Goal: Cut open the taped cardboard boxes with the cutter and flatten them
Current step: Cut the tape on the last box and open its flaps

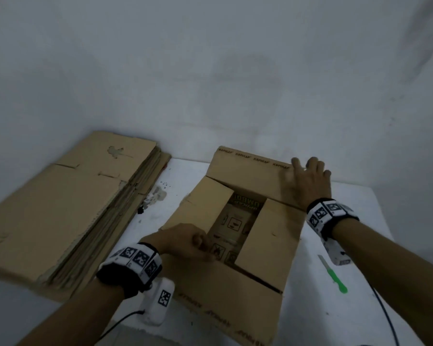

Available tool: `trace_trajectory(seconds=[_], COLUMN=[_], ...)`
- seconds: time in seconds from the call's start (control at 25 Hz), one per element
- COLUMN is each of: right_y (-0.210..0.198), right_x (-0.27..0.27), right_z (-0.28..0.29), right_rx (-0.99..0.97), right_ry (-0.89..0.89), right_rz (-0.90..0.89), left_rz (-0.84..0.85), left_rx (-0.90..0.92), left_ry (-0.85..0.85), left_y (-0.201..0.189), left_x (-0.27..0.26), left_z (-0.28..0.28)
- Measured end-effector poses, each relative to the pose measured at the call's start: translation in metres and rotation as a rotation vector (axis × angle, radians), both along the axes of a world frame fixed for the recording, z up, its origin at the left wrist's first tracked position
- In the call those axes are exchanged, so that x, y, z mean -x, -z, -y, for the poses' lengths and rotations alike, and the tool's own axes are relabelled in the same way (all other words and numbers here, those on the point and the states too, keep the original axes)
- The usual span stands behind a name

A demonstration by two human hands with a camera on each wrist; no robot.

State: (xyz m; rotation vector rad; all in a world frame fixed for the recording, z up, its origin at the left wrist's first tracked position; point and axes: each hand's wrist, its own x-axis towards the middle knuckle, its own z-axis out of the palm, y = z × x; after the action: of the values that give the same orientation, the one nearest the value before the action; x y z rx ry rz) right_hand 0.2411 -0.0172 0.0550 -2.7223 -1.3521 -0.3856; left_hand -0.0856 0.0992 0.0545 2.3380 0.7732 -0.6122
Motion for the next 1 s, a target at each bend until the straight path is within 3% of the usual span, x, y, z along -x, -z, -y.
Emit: trace_trajectory(seconds=[0.04, 0.16, 0.32, 0.44, 0.56, 0.68, 0.84, 0.92, 1.0], right_y=[0.004, 0.023, 0.046, 0.034, 0.014, 0.001, 0.005, 0.013, 0.019], right_x=[0.011, 0.052, 0.085, 0.08, 0.068, 0.047, 0.028, 0.03, 0.04], right_z=[0.0, 0.0, 0.005, 0.017, 0.039, 0.072, 0.111, 0.126, 0.135], right_rx=[0.084, 0.353, 0.602, 0.418, 0.12, -0.065, -0.251, -0.378, -0.546], right_ry=[-0.069, -0.329, -0.379, -0.384, -0.398, -0.422, -0.323, -0.253, -0.203], right_rz=[-0.005, -0.262, -0.421, -0.472, -0.548, -0.64, -0.772, -0.89, -1.092], left_rz=[0.046, 0.056, -0.131, -0.119, 0.121, 0.436, 0.636, 0.642, 0.484], left_rx=[-0.047, -0.343, -0.427, -0.359, -0.099, 0.234, 0.346, 0.42, 0.525], left_ry=[-0.069, -0.178, -0.198, -0.182, -0.286, -0.604, -1.059, -1.142, -1.084], left_y=[0.006, 0.021, 0.034, 0.028, -0.003, -0.034, -0.024, -0.004, 0.011], left_x=[-0.003, -0.014, -0.026, -0.026, -0.012, 0.012, 0.056, 0.078, 0.087], left_z=[-0.006, -0.018, -0.018, -0.024, -0.039, -0.055, -0.078, -0.083, -0.075])
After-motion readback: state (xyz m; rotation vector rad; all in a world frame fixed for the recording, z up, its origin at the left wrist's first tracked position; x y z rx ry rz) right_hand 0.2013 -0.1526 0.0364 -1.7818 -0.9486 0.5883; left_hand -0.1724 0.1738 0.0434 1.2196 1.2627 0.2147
